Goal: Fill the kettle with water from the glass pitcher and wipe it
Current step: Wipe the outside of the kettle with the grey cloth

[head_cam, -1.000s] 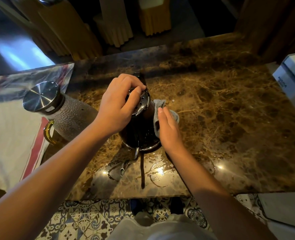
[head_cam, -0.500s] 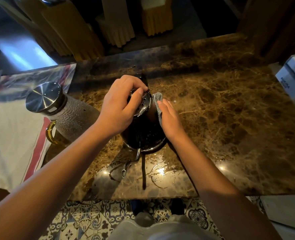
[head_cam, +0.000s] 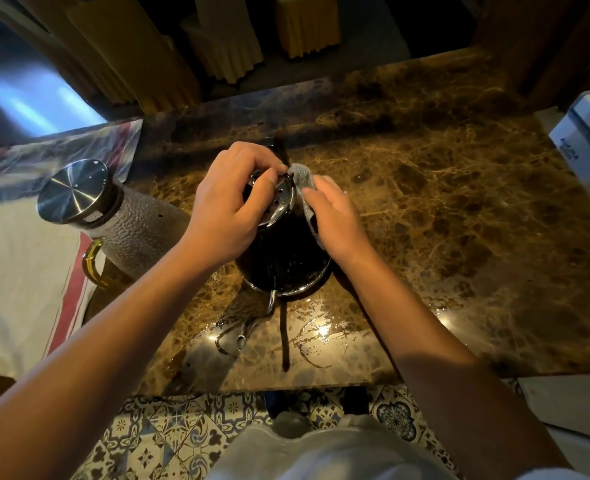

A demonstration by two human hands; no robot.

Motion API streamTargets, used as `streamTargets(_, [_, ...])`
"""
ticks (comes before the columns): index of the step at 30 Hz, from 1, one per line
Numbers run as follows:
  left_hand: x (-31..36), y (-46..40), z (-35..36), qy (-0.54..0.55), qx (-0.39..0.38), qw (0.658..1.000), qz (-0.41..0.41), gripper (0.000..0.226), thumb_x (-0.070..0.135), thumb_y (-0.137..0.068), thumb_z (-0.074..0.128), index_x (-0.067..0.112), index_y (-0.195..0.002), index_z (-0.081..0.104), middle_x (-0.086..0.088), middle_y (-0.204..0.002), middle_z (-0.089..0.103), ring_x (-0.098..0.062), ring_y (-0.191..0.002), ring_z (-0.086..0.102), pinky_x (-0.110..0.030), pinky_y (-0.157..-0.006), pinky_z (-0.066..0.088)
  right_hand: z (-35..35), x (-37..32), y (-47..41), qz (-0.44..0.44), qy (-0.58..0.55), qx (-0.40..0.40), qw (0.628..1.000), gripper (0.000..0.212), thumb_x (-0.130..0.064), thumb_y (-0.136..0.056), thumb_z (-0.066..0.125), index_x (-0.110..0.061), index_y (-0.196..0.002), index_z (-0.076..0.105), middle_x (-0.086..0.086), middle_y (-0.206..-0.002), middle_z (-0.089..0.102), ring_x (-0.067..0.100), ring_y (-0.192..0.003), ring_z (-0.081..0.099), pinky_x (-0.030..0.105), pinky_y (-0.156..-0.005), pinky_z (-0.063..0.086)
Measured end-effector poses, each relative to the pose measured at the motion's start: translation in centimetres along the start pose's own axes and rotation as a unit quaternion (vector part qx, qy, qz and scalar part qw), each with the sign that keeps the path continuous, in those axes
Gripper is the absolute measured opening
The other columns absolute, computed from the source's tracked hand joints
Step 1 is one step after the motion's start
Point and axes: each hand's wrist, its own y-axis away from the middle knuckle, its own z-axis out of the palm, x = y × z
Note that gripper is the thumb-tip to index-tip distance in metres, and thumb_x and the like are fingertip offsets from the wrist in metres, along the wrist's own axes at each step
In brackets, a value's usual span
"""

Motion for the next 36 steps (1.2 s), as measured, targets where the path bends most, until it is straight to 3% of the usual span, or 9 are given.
streamTargets(3, [-0.1,0.0,0.0,0.0,0.0,1.0,0.002,0.024,0.019,-0.105,0.049,0.009,-0.115,0.068,-0.005,-0.116,0.067,-0.02,-0.11,0.061,-0.045,-0.096,0.049,0.5,-0.6,0.3,-0.021,-0.042,0.007,0.999,0.037,-0.03,-0.099,0.048,0.003,-0.106,0.063,0.018,-0.111,0.061,0.036,-0.106,0.063,0.058,-0.095,0.05])
streamTargets(7, [-0.1,0.0,0.0,0.003,0.001,1.0,0.0,0.024,0.02,-0.104,0.049,0.009,-0.114,0.068,-0.006,-0.116,0.067,-0.022,-0.111,0.062,-0.048,-0.097,0.049,-0.1,0.6,-0.2,-0.028,0.025,0.004,0.999,0.034,-0.028,-0.104,0.047,0.0,-0.094,0.063,0.015,-0.1,0.062,0.023,-0.092,0.063,0.046,-0.086,0.05])
streamTargets(9, [-0.1,0.0,0.0,0.008,0.001,1.0,0.0,0.024,0.02,-0.103,0.049,0.009,-0.114,0.067,-0.006,-0.115,0.067,-0.022,-0.11,0.062,-0.048,-0.097,0.049,-0.6,1.0,-0.9,-0.012,0.07,-0.001,0.997,0.033,-0.029,-0.103,0.05,-0.002,-0.087,0.061,0.016,-0.092,0.063,0.022,-0.082,0.06,0.05,-0.081,0.05])
streamTargets(16, [-0.1,-0.1,0.0,0.01,0.002,1.0,0.002,0.023,0.019,-0.104,0.049,0.008,-0.114,0.067,-0.007,-0.115,0.067,-0.023,-0.11,0.062,-0.052,-0.096,0.05,-0.8,-0.4,-0.7,-0.019,-0.064,-0.019,0.998,0.02,-0.009,-0.098,0.055,-0.005,-0.102,0.075,0.013,-0.109,0.069,0.025,-0.101,0.068,0.039,-0.088,0.055])
streamTargets(20, [-0.2,0.0,0.0,0.016,0.003,1.0,-0.002,0.021,0.018,-0.104,0.05,0.01,-0.114,0.066,-0.005,-0.115,0.067,-0.023,-0.111,0.062,-0.053,-0.098,0.049,-1.5,1.4,-2.0,0.034,-0.01,-0.045,0.998,0.022,-0.019,-0.097,0.058,-0.011,-0.104,0.078,0.01,-0.109,0.074,0.026,-0.105,0.07,0.049,-0.098,0.054])
streamTargets(24, [-0.1,0.0,0.1,0.018,0.002,1.0,-0.004,0.02,0.016,-0.104,0.05,0.012,-0.115,0.066,-0.004,-0.116,0.066,-0.022,-0.112,0.061,-0.053,-0.099,0.048,-2.8,1.0,-3.6,0.042,0.093,-0.105,0.989,0.034,-0.035,-0.088,0.061,-0.001,-0.088,0.069,0.012,-0.081,0.069,0.022,-0.077,0.064,0.045,-0.076,0.052])
streamTargets(28, [-0.3,0.1,0.2,0.021,0.006,1.0,-0.006,0.019,0.014,-0.104,0.051,0.01,-0.116,0.066,-0.005,-0.116,0.066,-0.022,-0.111,0.062,-0.05,-0.097,0.049,-2.9,-0.4,-3.5,0.017,0.009,-0.108,0.994,0.015,-0.017,-0.092,0.068,-0.024,-0.097,0.08,0.0,-0.096,0.079,0.02,-0.096,0.075,0.041,-0.089,0.058])
streamTargets(32, [-0.3,0.1,0.2,0.023,0.007,1.0,-0.013,0.02,0.016,-0.104,0.051,0.011,-0.116,0.066,-0.004,-0.117,0.066,-0.02,-0.111,0.062,-0.047,-0.097,0.05,-2.4,0.4,-2.8,0.022,-0.049,-0.102,0.993,0.015,-0.013,-0.095,0.066,-0.012,-0.103,0.079,0.012,-0.099,0.078,0.031,-0.099,0.075,0.042,-0.086,0.059])
streamTargets(36, [-0.2,0.2,0.2,0.028,0.003,0.999,-0.019,0.021,0.017,-0.104,0.051,0.012,-0.117,0.066,-0.003,-0.118,0.066,-0.019,-0.112,0.061,-0.046,-0.098,0.05,-2.9,1.6,-3.1,0.028,0.012,-0.086,0.996,0.015,-0.017,-0.097,0.066,-0.022,-0.087,0.076,-0.005,-0.083,0.076,0.009,-0.081,0.072,0.03,-0.074,0.058])
